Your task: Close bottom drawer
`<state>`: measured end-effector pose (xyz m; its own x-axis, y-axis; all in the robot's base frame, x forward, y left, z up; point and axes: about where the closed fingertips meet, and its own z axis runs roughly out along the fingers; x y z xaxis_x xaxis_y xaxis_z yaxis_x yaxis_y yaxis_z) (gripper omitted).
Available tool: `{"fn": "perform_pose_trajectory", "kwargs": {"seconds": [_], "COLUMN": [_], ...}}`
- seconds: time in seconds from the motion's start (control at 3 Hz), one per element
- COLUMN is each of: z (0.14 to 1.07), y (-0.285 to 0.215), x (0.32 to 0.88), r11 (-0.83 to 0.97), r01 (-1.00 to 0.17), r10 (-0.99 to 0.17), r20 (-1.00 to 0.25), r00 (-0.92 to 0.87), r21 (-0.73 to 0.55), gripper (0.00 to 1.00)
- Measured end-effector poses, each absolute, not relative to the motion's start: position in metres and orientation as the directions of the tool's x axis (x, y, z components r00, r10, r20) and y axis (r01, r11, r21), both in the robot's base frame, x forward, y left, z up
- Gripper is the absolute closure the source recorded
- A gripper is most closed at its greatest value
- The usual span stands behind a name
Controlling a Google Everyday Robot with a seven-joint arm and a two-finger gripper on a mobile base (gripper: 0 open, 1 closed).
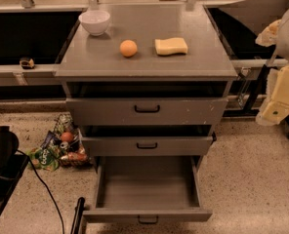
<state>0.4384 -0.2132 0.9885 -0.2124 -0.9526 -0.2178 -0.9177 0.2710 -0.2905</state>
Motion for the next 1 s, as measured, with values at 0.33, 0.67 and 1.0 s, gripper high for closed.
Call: {"fn": "perform_pose_trajectory", "kwargs": {"seconds": [0.33,0.67,1.0], "z": [0.988,0.947,0.878], "y": [-0.212,-0.196,-0.166], "x": [0.439,0.444,0.448], "r11": [0.269,0.210,0.132], "r01": [-0.918,-0.948,-0.979], "r10": [-0.953,-0.957,-0.939], "r20": [-0.220,-0.250,-0.336], "r00": [-0.209,-0.148,-0.074], "r21": [-0.291,-0.240,-0.155], "gripper": [0.00,0.00,0.00]}}
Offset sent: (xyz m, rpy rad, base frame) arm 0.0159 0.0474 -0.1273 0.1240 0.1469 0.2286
